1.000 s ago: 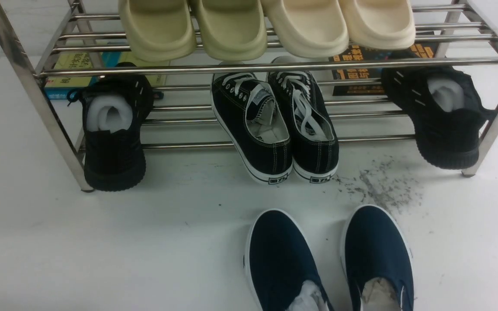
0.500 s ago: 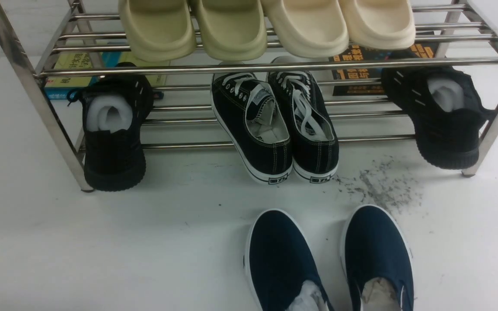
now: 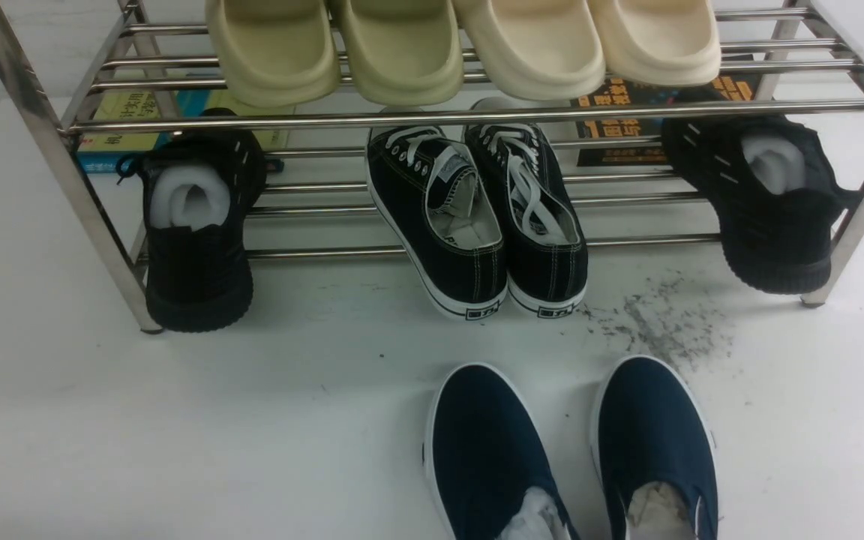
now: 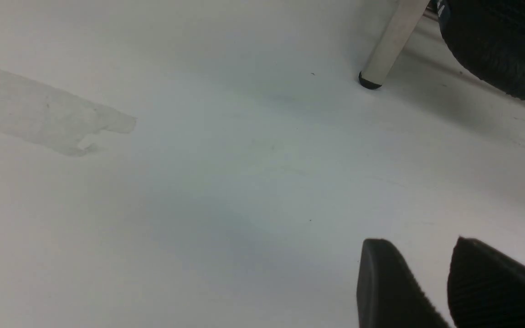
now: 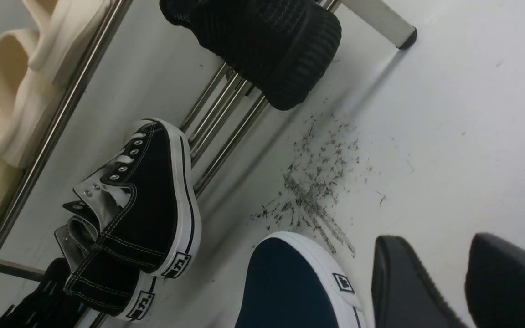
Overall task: Take the shoes off the shelf with your hand on the white table.
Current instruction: 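Reach toward the shoe rack and grasp a shoe on it with the right gripper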
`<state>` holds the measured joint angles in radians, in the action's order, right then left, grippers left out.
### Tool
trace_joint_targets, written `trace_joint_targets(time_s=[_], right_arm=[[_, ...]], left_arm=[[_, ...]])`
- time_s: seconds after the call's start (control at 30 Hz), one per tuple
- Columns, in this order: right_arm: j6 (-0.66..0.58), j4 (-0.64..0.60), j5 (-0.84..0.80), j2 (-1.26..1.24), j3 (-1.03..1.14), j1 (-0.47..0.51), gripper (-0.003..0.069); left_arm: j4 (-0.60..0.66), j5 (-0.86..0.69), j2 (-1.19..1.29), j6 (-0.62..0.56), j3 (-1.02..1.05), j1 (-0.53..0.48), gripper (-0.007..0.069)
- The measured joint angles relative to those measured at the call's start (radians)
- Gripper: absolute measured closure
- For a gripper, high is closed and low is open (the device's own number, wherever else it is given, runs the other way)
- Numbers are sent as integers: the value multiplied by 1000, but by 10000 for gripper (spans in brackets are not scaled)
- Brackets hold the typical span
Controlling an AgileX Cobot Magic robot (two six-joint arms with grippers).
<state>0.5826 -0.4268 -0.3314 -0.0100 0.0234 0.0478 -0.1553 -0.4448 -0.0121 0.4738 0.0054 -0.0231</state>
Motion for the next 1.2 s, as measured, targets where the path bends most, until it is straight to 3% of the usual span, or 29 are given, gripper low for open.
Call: trace_joint_targets(time_s=[0.2, 0.33, 0.4, 0.47, 0.6, 0.63, 0.67, 0.87, 1.0, 1.07, 1.1, 1.2], right_arm=[[-89, 13, 27, 0, -33, 0, 441], [-209, 53, 49, 26, -165, 0, 530], [-316, 112, 48, 110, -307, 0, 633], [-356, 136, 23, 168, -363, 0, 659], [-448, 230, -291, 464, -615, 0, 664], [-448, 233, -291, 479, -624, 0, 663], [-478, 250, -433, 601, -694, 0, 658], [-613, 166, -654, 969, -842, -4, 655], [-782, -13, -703, 1203, -913, -123, 650], [-794, -28, -696, 1244, -937, -171, 648], [-789, -26, -667, 1297, -985, -257, 644], [-770, 20, -612, 1340, -1056, -363, 634]], left_arm=[[0, 0, 0, 0, 0, 0, 385], [0, 0, 0, 0, 0, 0, 385], [0, 0, 0, 0, 0, 0, 385], [0, 0, 0, 0, 0, 0, 385], [0, 0, 0, 0, 0, 0, 385], [0, 0, 0, 0, 0, 0, 385], [0, 0, 0, 0, 0, 0, 385], [0, 0, 0, 0, 0, 0, 385], [0, 0, 0, 0, 0, 0, 385], [0, 0, 0, 0, 0, 0, 385], [0, 0, 0, 0, 0, 0, 385], [0, 0, 0, 0, 0, 0, 385]])
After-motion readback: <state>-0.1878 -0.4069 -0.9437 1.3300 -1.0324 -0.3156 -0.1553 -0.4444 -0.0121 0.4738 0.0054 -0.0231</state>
